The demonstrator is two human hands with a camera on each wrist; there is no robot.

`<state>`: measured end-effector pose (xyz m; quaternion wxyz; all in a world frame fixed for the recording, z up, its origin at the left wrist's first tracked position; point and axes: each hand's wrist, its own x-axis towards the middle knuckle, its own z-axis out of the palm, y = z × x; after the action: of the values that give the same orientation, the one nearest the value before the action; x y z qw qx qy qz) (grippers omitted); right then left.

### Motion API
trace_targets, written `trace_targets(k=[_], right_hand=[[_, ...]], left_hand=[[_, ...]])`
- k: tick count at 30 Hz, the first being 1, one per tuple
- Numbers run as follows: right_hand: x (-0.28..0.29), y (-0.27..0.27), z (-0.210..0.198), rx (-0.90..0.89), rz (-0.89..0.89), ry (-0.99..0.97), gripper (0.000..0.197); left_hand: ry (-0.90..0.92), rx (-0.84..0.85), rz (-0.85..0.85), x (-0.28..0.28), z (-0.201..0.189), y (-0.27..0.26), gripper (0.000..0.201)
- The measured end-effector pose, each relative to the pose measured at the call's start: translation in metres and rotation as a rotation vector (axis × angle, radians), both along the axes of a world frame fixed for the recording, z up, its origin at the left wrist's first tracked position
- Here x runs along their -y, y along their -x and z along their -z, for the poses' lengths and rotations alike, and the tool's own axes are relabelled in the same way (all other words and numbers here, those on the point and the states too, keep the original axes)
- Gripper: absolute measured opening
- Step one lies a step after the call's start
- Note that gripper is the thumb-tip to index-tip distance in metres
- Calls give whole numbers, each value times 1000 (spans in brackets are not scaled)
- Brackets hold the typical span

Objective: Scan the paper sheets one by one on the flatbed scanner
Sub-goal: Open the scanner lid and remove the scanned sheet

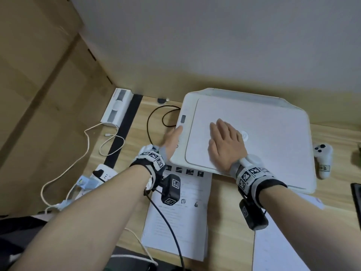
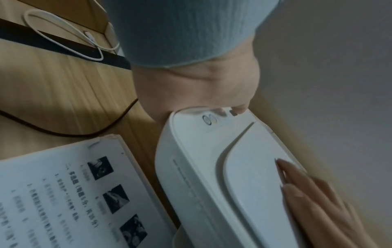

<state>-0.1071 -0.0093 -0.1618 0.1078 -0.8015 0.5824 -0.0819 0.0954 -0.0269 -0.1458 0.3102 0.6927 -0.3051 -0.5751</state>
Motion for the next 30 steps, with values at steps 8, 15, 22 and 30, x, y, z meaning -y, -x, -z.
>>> trace_targets(k=[8, 15, 22, 30], right_hand=[[0, 2, 2, 22, 13, -6, 57], [-1, 0, 0, 16, 22, 1, 57], [-1, 4, -2, 3, 0, -59, 60], [-26, 50, -25, -60, -74, -167, 78]], left_hand=[[16, 112, -43, -2, 14, 3, 51], [66, 164, -34, -3, 17, 1, 34], [-5, 142, -20, 4, -7, 7, 42], [192, 691, 693, -1, -49, 39, 73]])
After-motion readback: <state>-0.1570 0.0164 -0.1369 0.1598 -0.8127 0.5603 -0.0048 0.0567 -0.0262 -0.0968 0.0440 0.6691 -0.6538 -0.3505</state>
